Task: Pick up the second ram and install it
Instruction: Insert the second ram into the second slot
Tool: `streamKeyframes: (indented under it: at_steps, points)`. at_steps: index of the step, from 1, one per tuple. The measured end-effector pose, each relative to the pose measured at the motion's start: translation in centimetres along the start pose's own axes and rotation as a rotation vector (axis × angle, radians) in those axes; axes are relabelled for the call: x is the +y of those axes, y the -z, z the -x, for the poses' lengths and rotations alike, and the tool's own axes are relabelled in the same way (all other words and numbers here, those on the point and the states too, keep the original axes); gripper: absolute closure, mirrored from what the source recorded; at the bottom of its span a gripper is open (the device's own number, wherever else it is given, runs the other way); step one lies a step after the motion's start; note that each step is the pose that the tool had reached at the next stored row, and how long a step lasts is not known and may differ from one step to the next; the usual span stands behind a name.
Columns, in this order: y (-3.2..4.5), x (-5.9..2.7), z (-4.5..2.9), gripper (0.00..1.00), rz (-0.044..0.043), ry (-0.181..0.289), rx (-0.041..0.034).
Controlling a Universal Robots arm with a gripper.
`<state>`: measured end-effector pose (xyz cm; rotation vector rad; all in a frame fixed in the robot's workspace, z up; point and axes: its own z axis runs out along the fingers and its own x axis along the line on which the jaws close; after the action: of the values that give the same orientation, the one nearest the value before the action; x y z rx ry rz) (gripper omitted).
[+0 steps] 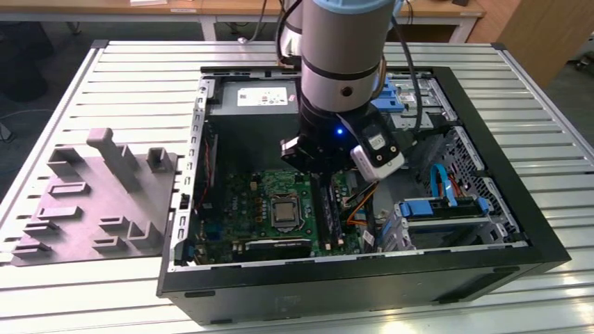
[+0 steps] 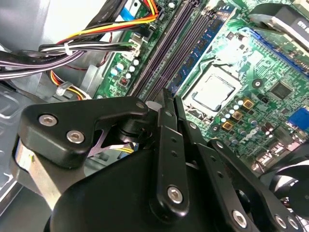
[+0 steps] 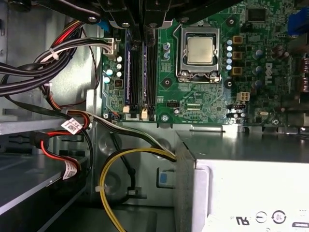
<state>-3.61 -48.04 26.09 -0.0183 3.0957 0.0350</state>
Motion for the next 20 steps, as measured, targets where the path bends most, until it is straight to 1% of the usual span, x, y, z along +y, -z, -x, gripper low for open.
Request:
streamKeyframes:
  at_steps: [10,20]
  points:
    - [-1.10,0.11,0.12,0.86,-0.0004,-0.018,-0.0005]
    - [-2.15,0.11,0.12,0.86,0.0007,-0.023,-0.0006]
